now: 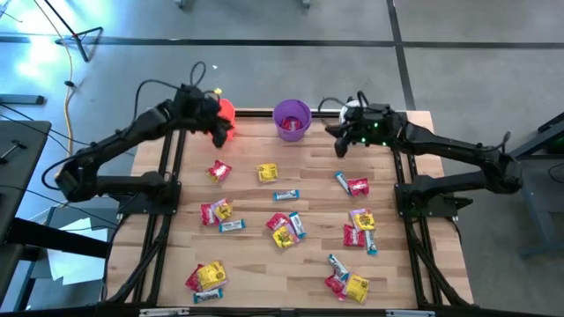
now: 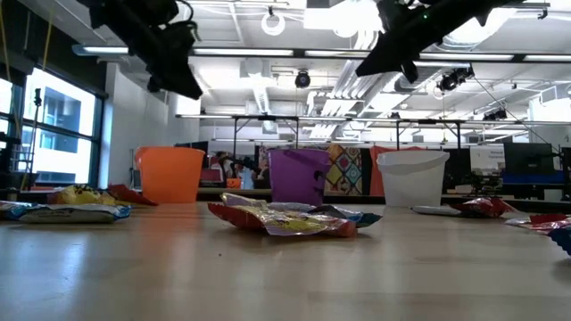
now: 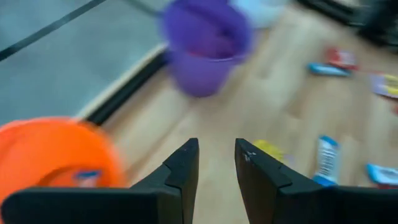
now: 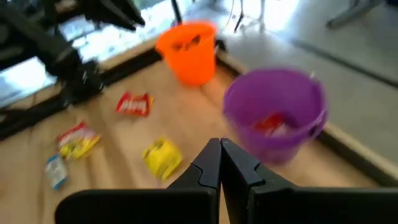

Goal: Sort candy
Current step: Put the red candy into the purple bucket

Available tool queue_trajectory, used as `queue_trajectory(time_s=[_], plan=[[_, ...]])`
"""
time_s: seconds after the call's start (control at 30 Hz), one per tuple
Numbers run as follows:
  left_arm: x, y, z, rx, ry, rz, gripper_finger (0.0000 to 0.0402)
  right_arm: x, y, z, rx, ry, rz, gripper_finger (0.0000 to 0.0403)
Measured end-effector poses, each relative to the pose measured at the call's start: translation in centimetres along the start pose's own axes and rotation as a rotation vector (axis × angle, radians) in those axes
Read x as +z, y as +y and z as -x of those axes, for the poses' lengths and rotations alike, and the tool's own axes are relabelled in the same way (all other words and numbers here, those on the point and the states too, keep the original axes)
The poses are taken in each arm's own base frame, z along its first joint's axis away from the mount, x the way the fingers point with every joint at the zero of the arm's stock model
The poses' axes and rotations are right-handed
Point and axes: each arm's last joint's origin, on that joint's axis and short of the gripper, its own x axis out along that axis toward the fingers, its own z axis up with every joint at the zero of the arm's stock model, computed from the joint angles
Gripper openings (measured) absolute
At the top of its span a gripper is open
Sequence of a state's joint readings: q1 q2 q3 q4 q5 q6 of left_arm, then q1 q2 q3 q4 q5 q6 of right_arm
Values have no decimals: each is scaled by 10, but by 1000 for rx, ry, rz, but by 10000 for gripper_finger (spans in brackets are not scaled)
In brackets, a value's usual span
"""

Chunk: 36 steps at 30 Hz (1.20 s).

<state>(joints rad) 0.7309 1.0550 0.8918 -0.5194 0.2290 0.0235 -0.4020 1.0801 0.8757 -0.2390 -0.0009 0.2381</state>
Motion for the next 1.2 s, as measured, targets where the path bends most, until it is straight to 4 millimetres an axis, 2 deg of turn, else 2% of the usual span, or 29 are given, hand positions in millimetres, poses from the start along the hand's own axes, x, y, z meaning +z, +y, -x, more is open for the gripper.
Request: queue_trajectory(time_s=[0.17,0.3,0.4,0.57,0.77,0.97,1.2], plan=[[-20,-27,-19,-212,-79,-54,64,-21,25,3,56,162,-50,0],[-37,-39,-32,-290,-107,-39,46,-41,50,10,114,323,-134,0],[-46,-42,-38,-311,-124,-24,37,-57,68,19,134,444,-193,0],[-48,-42,-41,-318,-163,-17,28,-77,97,35,180,566,-240,4],[-48,-42,-41,-321,-185,-22,26,-105,122,44,148,709,-235,41],[-48,-42,-41,-318,-188,-43,26,-133,136,35,119,912,-191,102],[-48,-42,-41,-317,-187,-47,25,-152,135,6,124,1102,-130,167]])
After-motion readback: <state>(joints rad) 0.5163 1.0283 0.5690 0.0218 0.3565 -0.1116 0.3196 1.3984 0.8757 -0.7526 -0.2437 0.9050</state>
